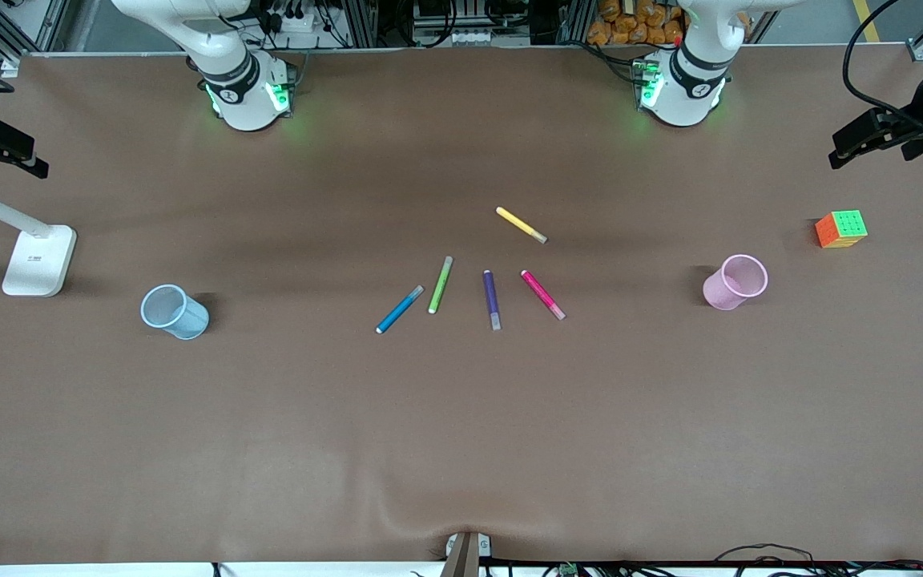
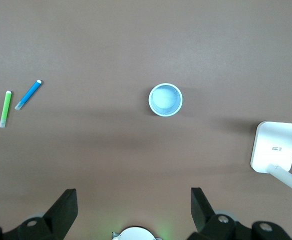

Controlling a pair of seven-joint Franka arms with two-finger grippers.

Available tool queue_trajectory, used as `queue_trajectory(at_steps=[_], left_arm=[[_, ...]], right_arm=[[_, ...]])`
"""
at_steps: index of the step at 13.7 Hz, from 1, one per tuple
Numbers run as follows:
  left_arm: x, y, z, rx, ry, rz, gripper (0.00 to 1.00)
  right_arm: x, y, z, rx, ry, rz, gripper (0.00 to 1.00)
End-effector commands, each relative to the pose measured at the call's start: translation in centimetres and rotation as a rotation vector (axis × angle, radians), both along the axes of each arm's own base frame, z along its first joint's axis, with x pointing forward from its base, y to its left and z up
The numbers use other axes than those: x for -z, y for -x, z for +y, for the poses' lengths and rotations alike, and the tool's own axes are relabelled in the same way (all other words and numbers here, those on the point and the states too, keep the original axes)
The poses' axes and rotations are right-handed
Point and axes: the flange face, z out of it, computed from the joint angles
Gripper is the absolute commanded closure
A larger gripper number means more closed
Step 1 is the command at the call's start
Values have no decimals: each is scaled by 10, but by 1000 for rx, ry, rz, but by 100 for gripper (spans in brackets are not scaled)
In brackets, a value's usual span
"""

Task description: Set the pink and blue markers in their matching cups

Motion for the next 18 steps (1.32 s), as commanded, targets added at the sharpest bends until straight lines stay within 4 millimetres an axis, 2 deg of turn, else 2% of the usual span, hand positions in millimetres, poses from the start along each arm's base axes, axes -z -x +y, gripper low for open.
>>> queue_trajectory(at_steps=[1, 10, 12, 14, 18], left_arm=[[-2, 9, -2, 22, -8, -16, 0], [4, 8, -11, 23, -9, 10, 0], [4, 9, -13, 22, -12, 19, 0], [5, 9, -14, 24, -11, 23, 0], [15, 2, -28, 53, -14, 42, 0]], right_arm=[[-1, 1, 3, -8, 13, 7, 0], [1, 0, 8, -17, 11, 8, 0], [4, -4, 7, -17, 14, 10, 0], [24, -20, 7, -18, 17, 45, 0], [22, -24, 4, -17, 20, 40, 0]])
